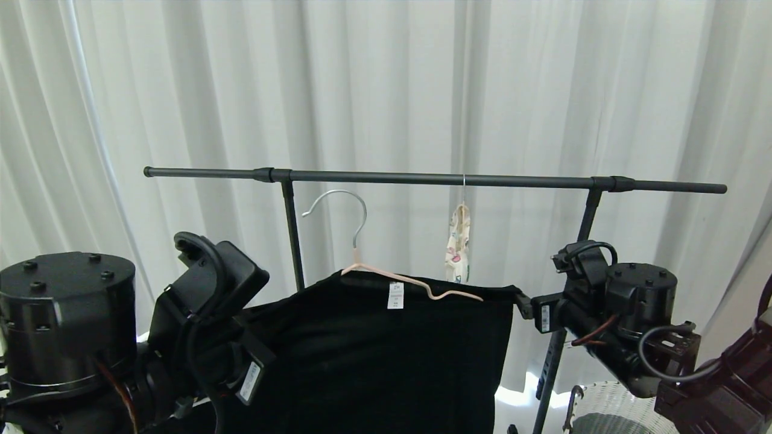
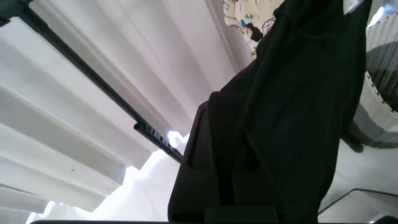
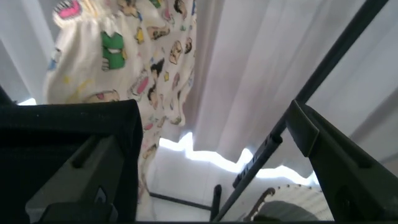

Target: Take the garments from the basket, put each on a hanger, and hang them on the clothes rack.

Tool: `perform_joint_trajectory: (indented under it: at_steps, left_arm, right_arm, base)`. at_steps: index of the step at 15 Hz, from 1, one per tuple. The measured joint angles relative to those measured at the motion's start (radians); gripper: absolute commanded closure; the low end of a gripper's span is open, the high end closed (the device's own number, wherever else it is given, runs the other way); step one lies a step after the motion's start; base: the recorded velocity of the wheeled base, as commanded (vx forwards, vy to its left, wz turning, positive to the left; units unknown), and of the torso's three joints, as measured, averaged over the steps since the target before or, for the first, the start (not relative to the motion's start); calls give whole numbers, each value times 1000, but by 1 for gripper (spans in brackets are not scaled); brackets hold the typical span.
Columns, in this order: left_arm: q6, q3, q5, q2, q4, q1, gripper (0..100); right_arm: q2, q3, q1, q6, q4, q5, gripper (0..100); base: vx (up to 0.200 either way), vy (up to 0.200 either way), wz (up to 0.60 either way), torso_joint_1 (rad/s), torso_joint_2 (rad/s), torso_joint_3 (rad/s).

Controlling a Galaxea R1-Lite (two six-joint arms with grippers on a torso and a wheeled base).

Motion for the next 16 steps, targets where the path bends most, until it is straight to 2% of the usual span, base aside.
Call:
perform_joint_trajectory:
  at_steps: [6,12,16]
  left_arm:
    - [9,60,-1,13,1,-1,100]
    - [1,54,-64,-15,1,0,100]
    - [9,59,-64,-28,1,2,100]
  right_arm:
    - [-43,-3,-41,-69,-2,103,0]
    - [-70,1,-61,-66,-3,106,0]
    - [-81,3,-71,-64,-2,107,0]
  base:
    - [0,0,0,0,0,0]
    - [0,0,0,0,0,0]
    - [0,0,0,0,0,0]
